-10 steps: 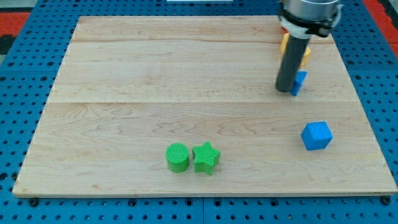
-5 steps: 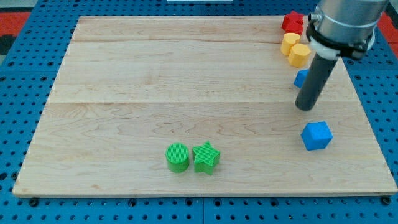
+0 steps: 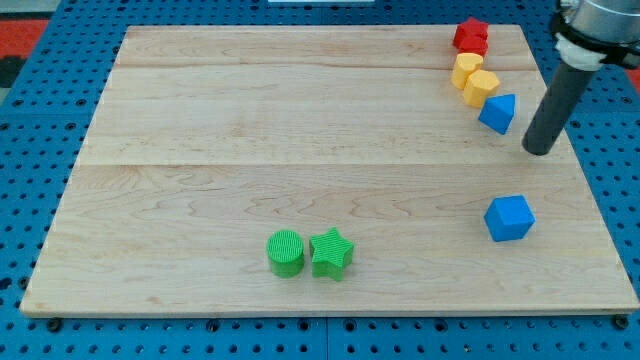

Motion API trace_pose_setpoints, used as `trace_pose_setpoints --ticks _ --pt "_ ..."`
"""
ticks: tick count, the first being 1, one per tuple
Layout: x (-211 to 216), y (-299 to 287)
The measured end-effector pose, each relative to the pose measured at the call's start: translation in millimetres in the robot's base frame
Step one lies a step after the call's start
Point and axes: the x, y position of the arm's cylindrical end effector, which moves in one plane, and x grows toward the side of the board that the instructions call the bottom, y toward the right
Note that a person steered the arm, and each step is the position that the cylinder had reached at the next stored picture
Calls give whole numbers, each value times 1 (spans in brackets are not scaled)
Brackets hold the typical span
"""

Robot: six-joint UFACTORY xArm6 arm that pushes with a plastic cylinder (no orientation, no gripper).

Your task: Push blue triangle into the yellow hexagon

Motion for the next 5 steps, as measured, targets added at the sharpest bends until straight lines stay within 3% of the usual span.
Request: trace_pose_setpoints --ticks 2,5 --pt "-38 -6" --pt "-14 -19"
